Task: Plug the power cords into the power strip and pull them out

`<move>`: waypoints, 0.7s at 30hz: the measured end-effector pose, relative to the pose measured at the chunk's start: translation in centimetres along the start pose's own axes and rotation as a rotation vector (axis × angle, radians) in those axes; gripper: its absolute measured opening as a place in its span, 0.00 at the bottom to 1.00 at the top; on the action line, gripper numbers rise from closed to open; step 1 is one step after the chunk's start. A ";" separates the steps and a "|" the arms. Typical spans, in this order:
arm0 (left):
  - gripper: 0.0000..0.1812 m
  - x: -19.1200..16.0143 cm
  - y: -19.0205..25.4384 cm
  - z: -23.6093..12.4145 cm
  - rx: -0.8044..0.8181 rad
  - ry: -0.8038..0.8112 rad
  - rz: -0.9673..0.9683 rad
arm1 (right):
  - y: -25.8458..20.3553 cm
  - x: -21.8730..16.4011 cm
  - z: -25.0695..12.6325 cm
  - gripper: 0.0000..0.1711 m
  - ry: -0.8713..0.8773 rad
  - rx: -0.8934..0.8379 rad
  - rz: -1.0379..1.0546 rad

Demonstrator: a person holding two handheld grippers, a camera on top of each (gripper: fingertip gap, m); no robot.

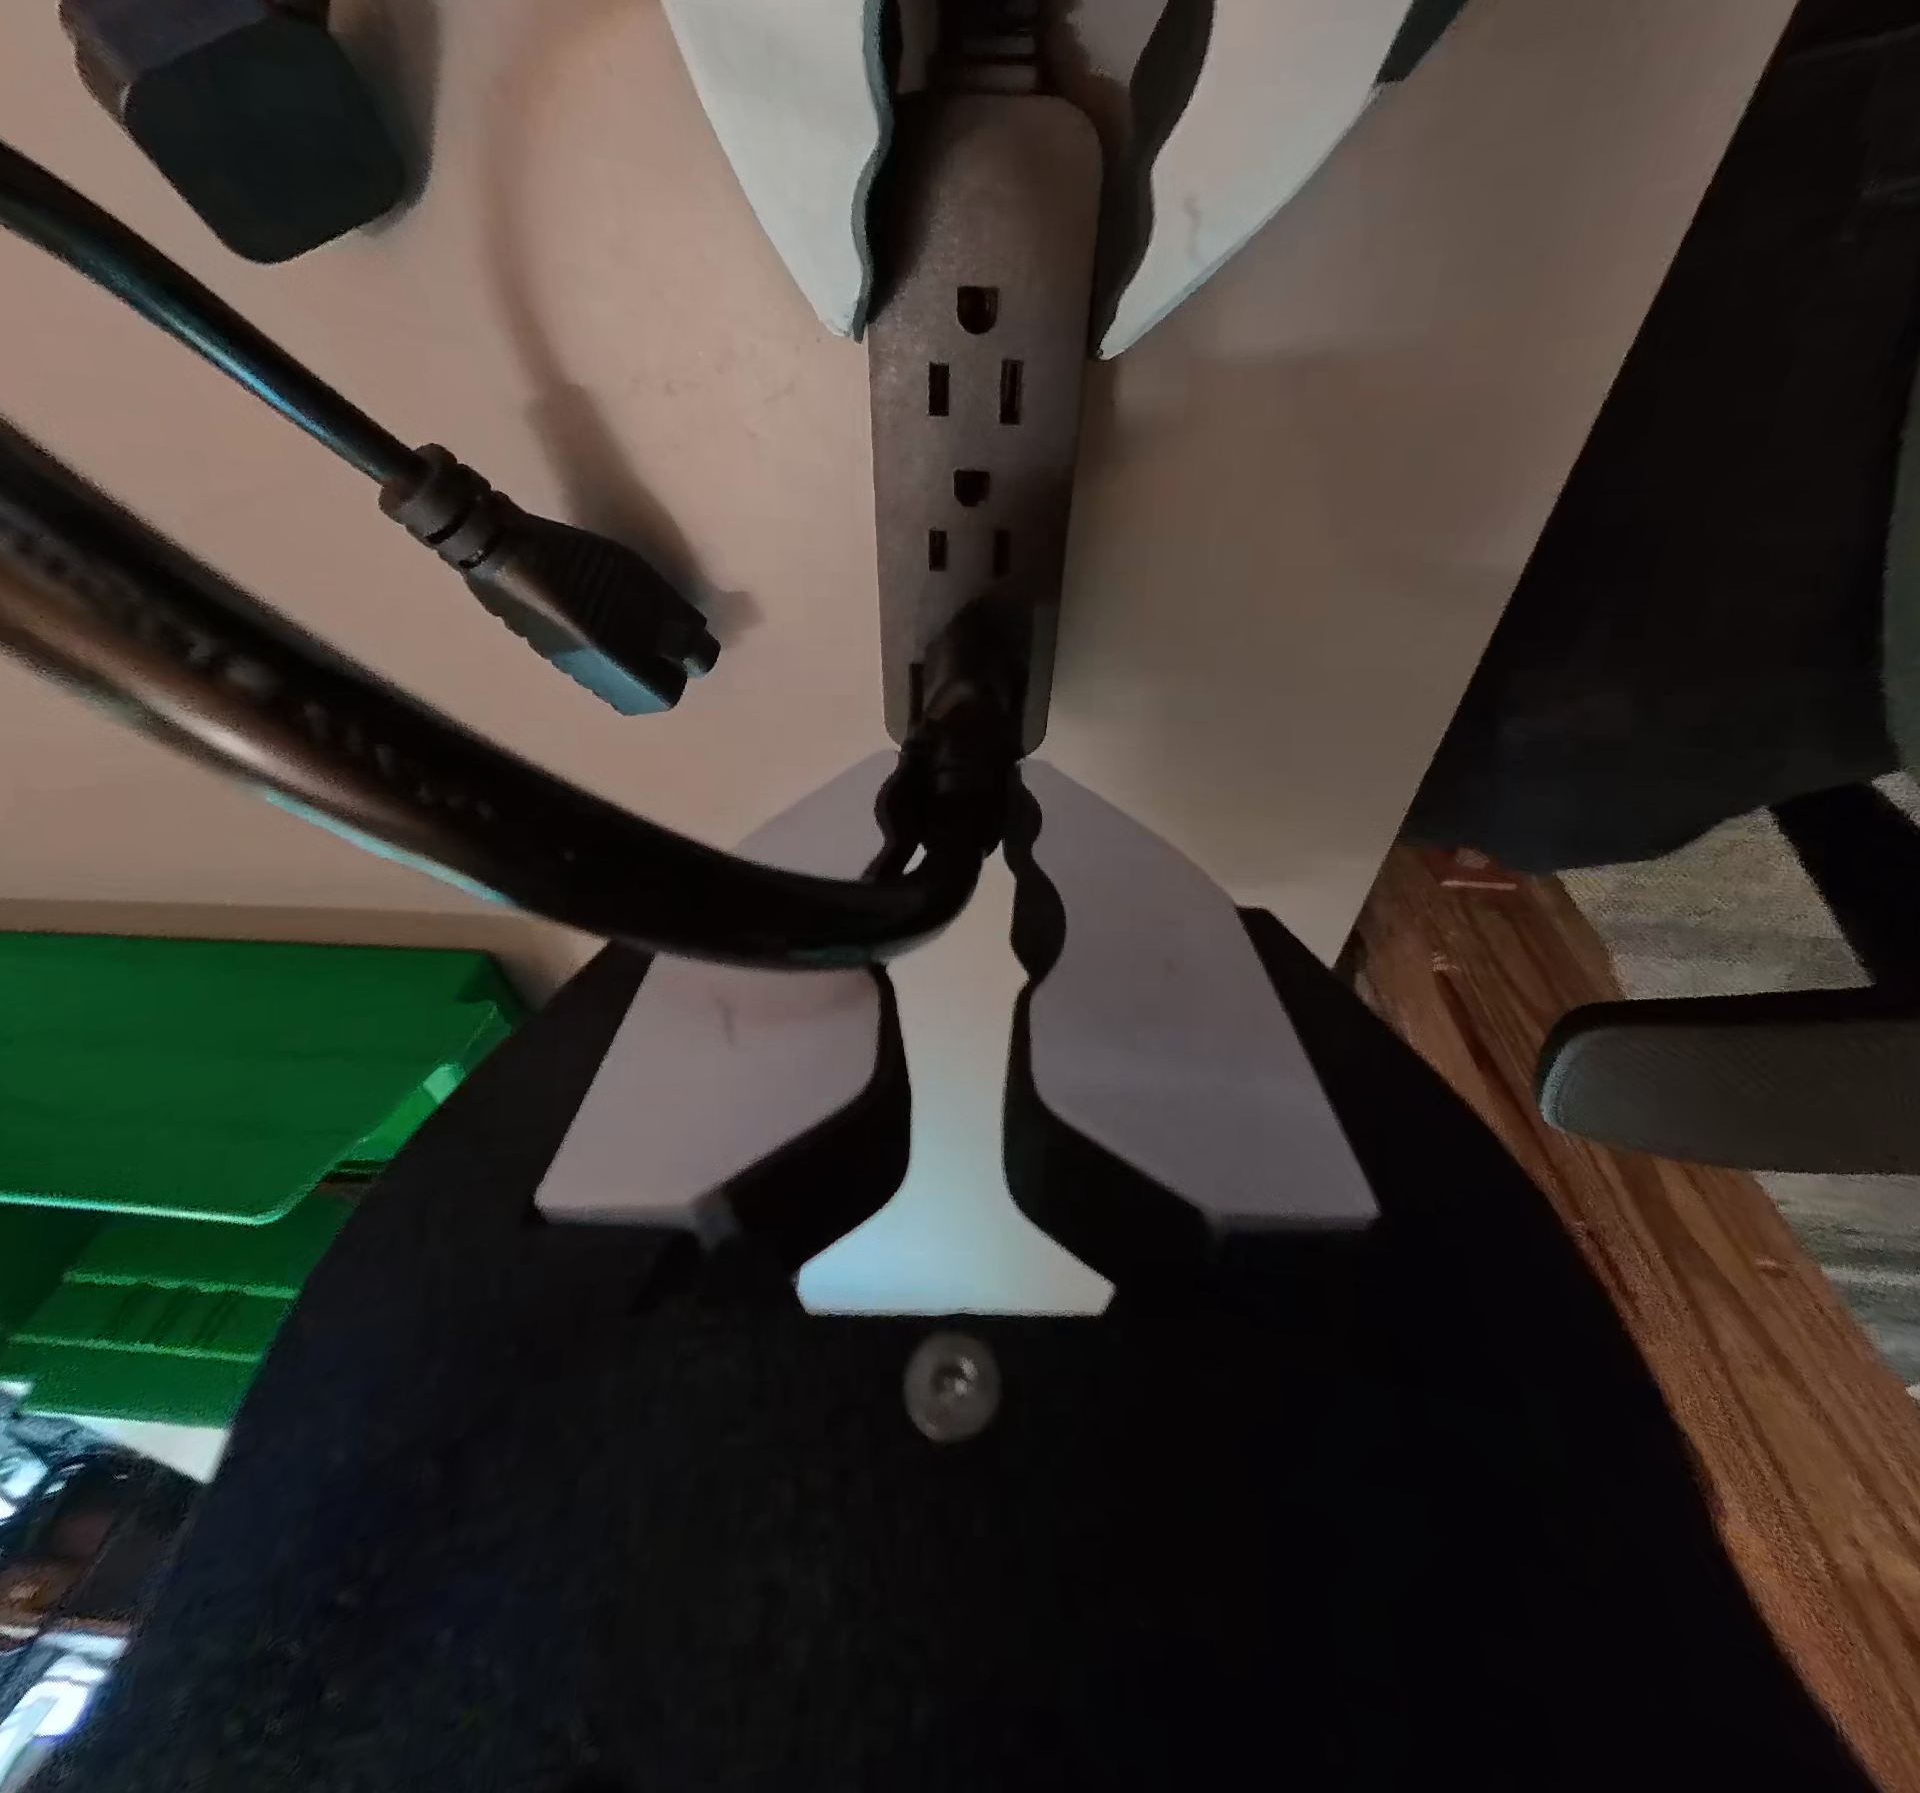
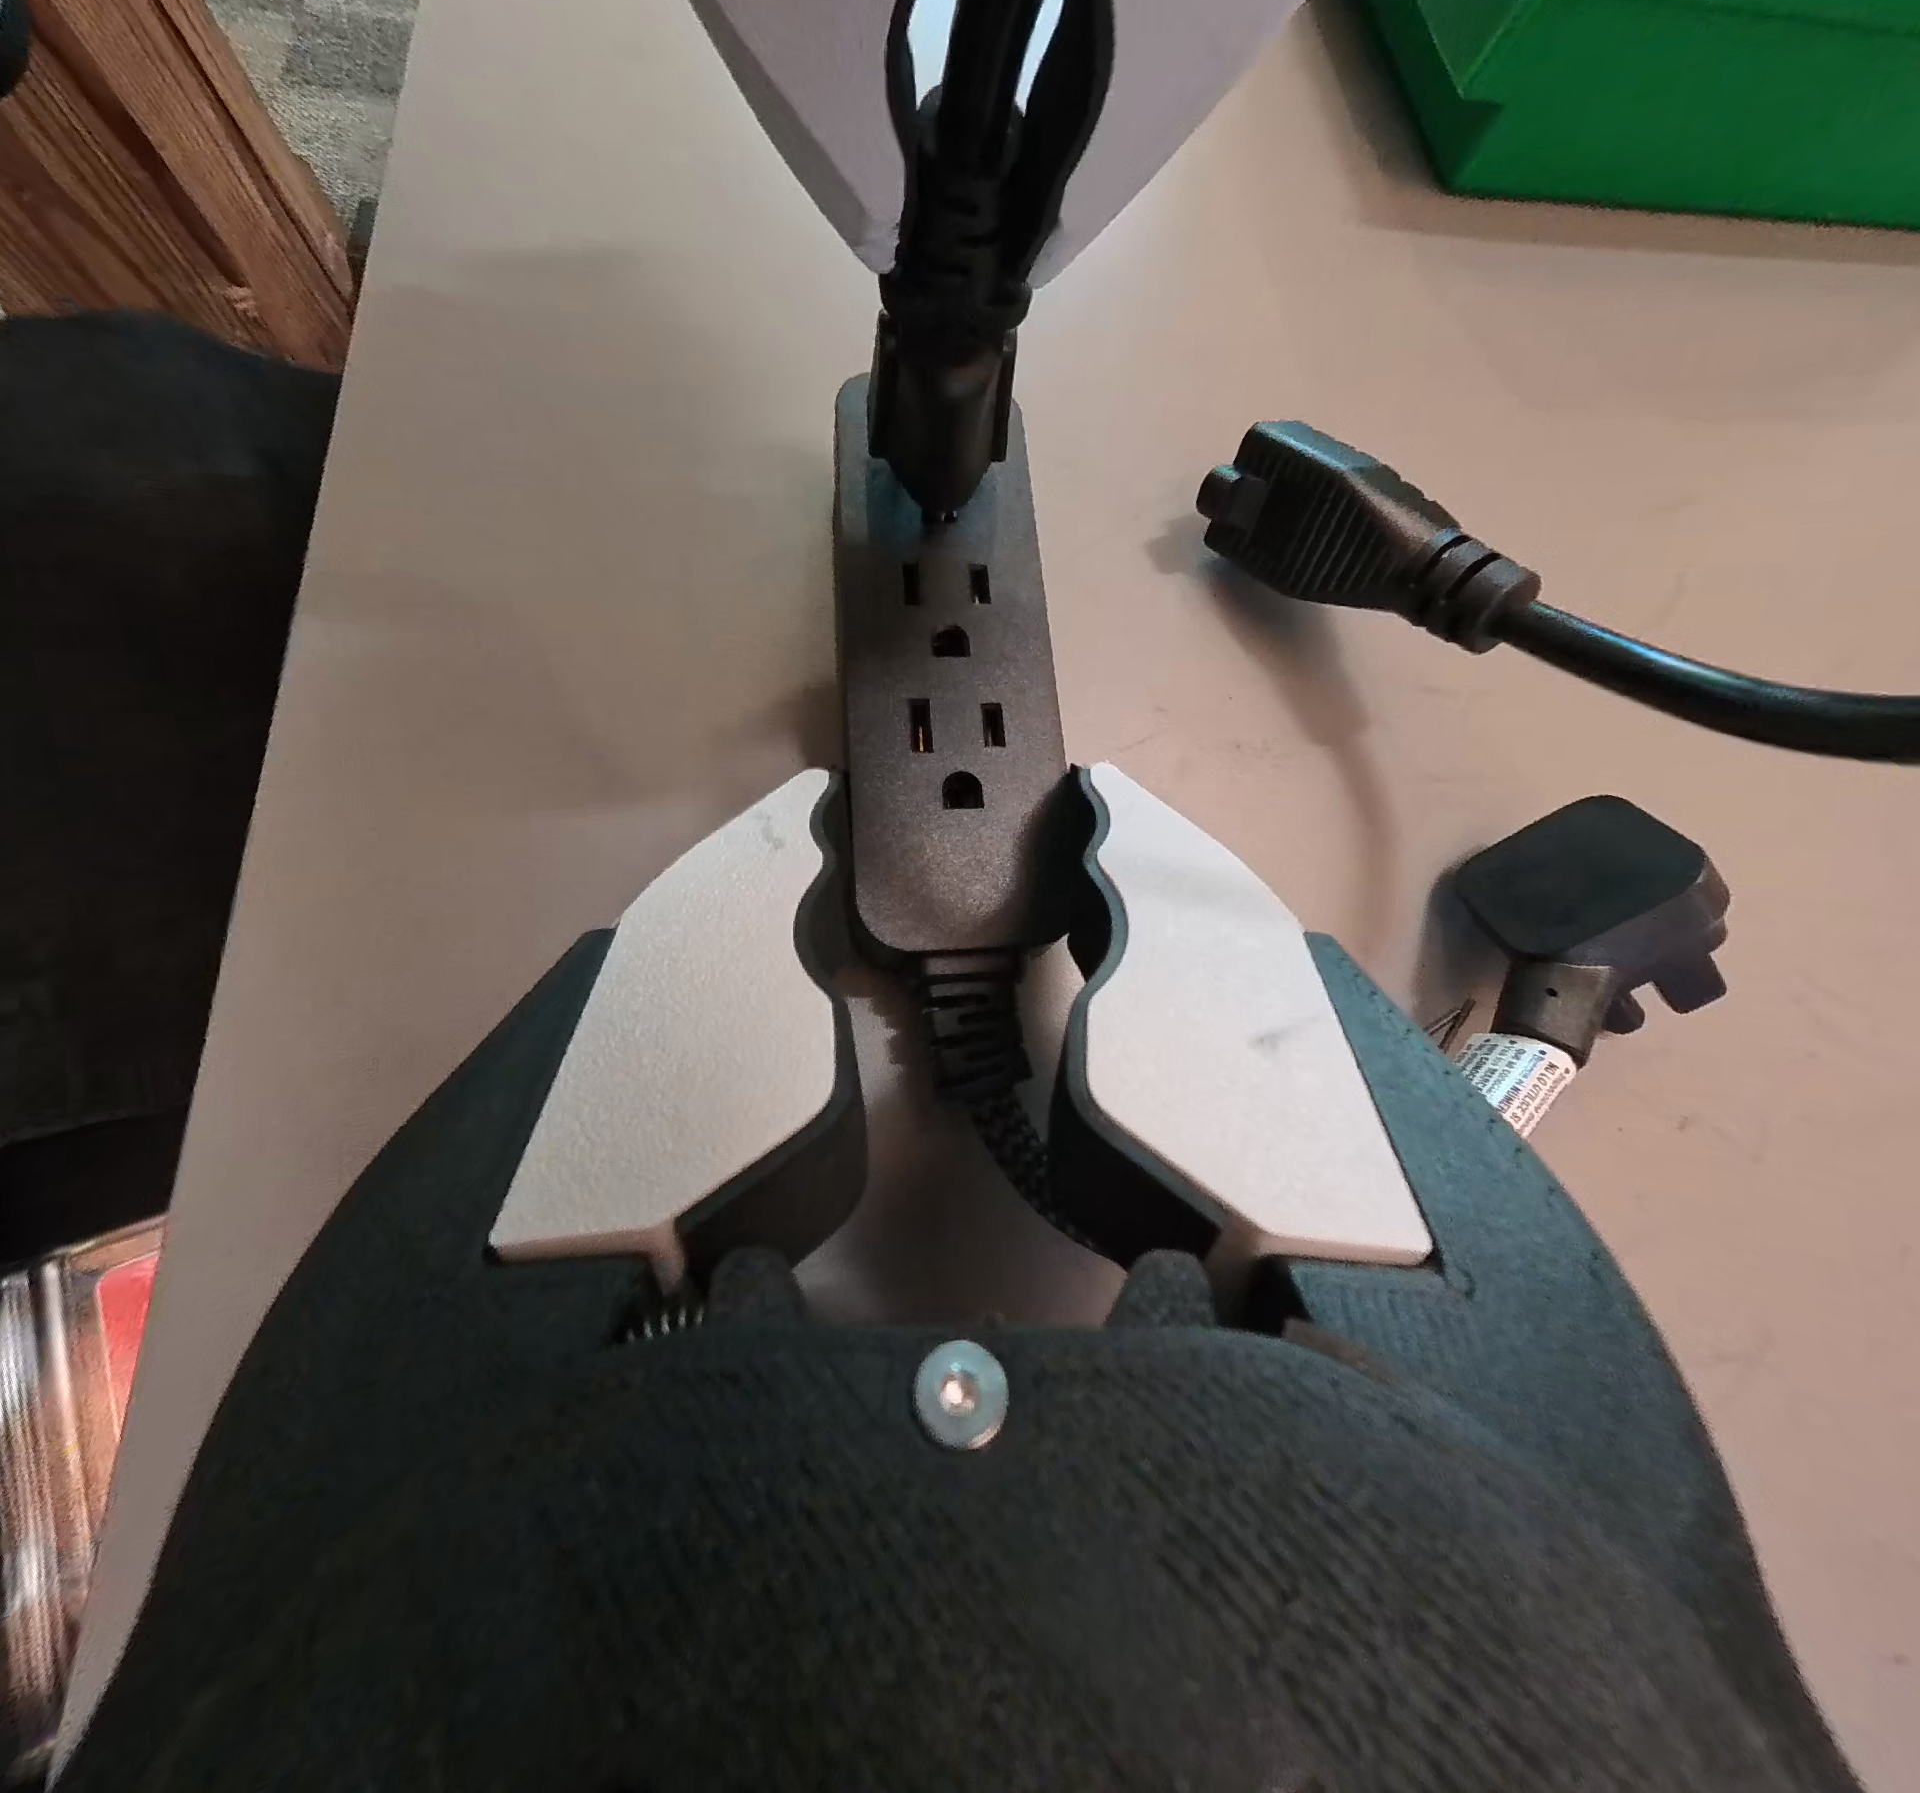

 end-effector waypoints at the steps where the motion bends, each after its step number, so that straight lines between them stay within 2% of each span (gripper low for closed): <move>1: 0.08 0.0 -0.1 0.0 -0.010 0.010 -0.015 | 0.0 0.0 0.0 0.24 -0.001 0.003 0.003; 21: 0.08 -0.5 -0.4 0.0 -0.005 0.043 -0.066 | -0.1 0.2 0.4 0.24 0.000 -0.030 -0.012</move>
Point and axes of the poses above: each gripper's, where its closed fingertips meet, z out along the fingers, x out of its top, y = z × x across the jaws, the point moved 1 cm from there along -z, back along the fingers, and after that the axes turned 14 degrees about -x, right-handed, at the moved point
